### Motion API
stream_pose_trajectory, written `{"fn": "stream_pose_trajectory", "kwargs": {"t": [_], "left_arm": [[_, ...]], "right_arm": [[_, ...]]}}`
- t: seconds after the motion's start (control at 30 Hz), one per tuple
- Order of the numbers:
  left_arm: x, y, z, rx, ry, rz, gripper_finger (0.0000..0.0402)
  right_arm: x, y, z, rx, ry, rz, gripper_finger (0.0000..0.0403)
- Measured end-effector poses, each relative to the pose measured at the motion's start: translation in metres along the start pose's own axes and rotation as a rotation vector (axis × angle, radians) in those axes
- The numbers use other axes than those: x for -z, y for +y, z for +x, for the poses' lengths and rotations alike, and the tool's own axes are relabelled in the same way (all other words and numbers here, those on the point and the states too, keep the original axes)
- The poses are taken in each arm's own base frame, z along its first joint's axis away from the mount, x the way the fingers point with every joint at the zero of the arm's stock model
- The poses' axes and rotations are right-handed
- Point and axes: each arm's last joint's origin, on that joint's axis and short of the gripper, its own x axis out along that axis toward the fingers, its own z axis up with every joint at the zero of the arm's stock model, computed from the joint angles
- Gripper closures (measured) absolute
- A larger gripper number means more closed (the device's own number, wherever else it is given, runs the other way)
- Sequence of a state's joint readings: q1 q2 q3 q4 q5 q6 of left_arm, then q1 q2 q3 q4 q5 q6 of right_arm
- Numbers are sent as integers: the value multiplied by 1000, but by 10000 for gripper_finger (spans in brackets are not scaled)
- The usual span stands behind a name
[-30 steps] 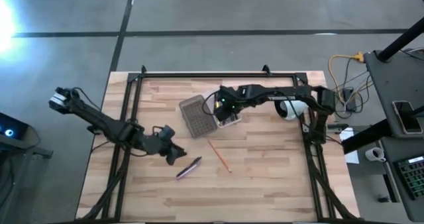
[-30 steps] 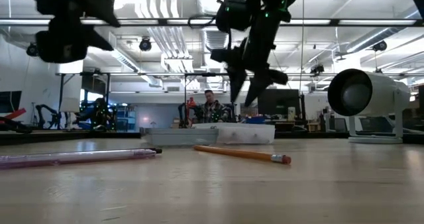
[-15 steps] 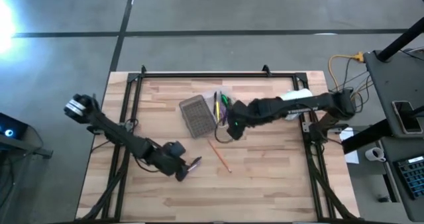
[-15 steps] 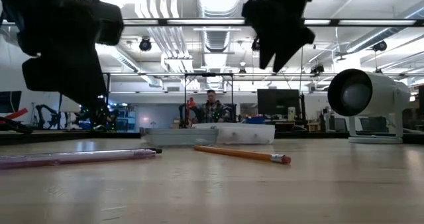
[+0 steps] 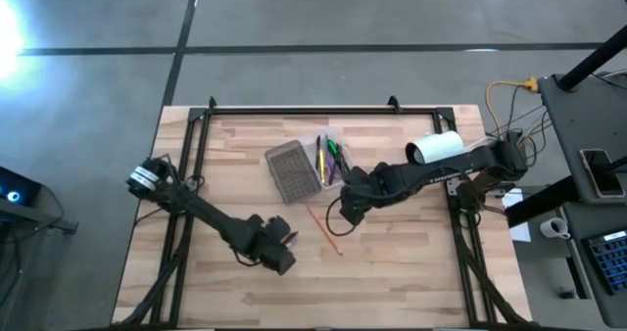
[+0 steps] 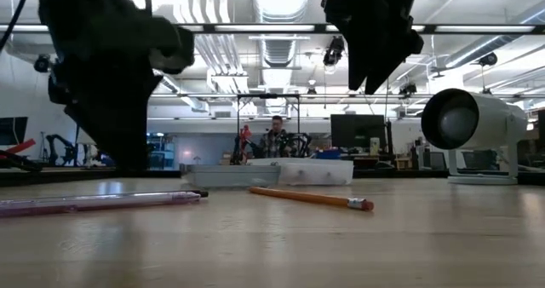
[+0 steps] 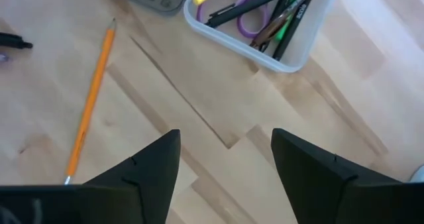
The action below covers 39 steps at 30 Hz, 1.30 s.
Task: Pick & place school supplies into a supply box
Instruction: Put the black pen into the black supply box
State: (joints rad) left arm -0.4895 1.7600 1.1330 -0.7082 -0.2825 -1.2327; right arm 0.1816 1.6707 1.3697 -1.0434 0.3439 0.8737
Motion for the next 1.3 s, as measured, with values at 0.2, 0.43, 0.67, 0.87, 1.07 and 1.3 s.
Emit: {"fn": "stream_pose_trajectory", "kwargs": {"t": [0.2, 0.43, 0.67, 0.87, 1.07, 1.3], "left_arm": [[-13, 8, 9, 7, 58, -55, 282], [-23, 10, 15, 19, 46, -50, 282], [-21, 8, 19, 25, 71, -44, 282], [-21, 8, 21, 40, 69, -22, 282], [-14, 15, 32, 56, 86, -23, 282], [-10, 21, 35, 46, 106, -17, 327]], "right_arm": [[6, 5, -3, -11, -1, -12, 175], [10, 9, -4, -18, -1, 4, 177], [11, 9, -5, -20, 0, 23, 177], [11, 9, -5, -20, 0, 26, 177], [11, 9, -5, -20, -1, 26, 177], [12, 10, -5, -21, 0, 38, 177]]}}
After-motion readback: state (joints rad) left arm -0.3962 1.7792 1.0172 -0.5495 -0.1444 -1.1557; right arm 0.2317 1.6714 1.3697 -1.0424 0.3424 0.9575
